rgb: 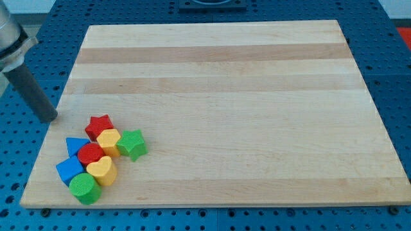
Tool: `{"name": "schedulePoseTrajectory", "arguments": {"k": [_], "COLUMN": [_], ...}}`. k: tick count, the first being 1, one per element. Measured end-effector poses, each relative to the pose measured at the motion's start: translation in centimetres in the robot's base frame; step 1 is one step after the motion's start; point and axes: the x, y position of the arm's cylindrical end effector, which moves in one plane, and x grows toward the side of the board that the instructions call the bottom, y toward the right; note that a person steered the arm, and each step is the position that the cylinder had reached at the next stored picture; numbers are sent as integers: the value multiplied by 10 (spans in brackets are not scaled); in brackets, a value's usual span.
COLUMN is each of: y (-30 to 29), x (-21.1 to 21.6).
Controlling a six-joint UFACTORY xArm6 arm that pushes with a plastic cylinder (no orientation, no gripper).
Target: Move the arm into the group of blocks
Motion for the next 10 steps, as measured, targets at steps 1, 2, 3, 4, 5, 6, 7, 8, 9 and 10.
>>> {"name": "schedulePoseTrajectory", "arguments": {"k": [1, 2, 3, 4, 5, 6, 7, 8, 9, 10], "y": [0, 0, 1, 4, 16, 60, 78, 89, 126, 135], "x": [23, 43, 132, 141, 142, 142, 143, 143, 111, 85]}}
